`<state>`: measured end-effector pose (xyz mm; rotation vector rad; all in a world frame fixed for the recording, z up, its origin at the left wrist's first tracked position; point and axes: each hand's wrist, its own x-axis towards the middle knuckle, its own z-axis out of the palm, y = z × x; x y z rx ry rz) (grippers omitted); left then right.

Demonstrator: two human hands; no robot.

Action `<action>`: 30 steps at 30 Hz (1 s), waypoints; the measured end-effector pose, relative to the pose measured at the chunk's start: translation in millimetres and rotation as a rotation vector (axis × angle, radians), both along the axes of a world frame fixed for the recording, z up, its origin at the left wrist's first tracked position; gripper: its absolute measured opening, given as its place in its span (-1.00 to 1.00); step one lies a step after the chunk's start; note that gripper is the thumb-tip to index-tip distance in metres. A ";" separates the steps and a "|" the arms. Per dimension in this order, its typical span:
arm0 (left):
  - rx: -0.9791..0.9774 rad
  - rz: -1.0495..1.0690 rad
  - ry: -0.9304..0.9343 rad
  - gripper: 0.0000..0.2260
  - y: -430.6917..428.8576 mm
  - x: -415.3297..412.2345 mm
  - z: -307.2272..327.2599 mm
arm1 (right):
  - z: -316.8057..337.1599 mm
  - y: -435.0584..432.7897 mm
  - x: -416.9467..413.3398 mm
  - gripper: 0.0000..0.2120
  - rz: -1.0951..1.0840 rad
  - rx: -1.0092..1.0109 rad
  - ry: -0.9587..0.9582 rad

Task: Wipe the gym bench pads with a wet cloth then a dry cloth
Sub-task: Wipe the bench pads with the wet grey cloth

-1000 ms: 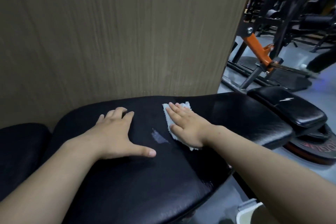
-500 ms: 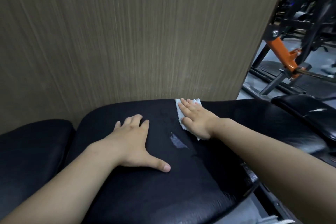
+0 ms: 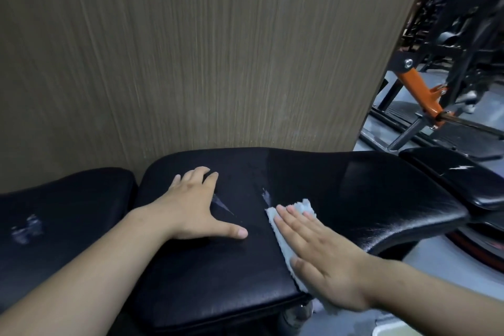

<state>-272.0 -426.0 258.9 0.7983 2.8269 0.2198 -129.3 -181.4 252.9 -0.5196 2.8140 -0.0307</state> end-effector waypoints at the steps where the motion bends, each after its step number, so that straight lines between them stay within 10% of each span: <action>1: 0.003 0.012 0.001 0.33 -6.8 1.6 1.9 | 0.4 -3.6 4.9 -0.30 -0.003 -0.007 -0.005; 30: -0.121 0.089 -0.113 0.40 -37.6 -0.8 -5.6 | -10.6 3.1 -219.3 -0.42 -0.198 -0.050 0.147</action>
